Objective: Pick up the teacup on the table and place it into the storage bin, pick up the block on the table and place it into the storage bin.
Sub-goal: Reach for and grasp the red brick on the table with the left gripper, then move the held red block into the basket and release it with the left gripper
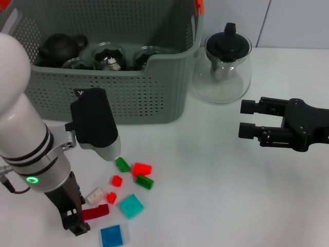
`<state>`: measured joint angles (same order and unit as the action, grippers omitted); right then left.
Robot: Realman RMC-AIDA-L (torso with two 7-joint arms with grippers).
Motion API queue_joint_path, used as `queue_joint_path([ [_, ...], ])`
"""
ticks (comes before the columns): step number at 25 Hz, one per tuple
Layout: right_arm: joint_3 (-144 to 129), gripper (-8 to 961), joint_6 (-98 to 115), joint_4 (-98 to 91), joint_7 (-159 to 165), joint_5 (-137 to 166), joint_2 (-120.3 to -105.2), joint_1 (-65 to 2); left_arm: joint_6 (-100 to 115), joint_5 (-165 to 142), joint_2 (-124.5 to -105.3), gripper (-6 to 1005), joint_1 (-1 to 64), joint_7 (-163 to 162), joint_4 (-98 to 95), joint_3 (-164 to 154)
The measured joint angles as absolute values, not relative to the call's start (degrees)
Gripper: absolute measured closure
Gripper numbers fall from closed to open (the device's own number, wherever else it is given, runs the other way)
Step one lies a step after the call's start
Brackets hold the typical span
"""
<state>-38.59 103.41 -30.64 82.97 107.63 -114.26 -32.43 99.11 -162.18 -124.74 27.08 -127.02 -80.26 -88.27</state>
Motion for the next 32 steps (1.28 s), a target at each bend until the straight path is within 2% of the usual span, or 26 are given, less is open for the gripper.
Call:
queue_joint_path([
  [2,-38.58,160,103.40,-30.64,82.97,107.61,-114.26,-32.43,98.85,-162.08,-124.78,383,27.08,-127.02,-80.17,-88.30],
  [18,-38.58,160,103.36,-30.59,82.97,107.39,-114.26,-32.59,97.49,-161.62,-124.72,466,27.98,-127.07,-77.65,-89.15],
  [26,-38.52,160,103.36,-30.68,82.95,107.38,-114.26,-32.59,96.41,-162.05,-124.71,702,28.41,-128.47,-77.44,-89.83],
  [32,-38.04,160,103.36,-30.65,82.62,107.31,-114.18,-32.46,99.01,-161.69,-124.79,825,26.95,-129.18,-82.56,-88.17],
])
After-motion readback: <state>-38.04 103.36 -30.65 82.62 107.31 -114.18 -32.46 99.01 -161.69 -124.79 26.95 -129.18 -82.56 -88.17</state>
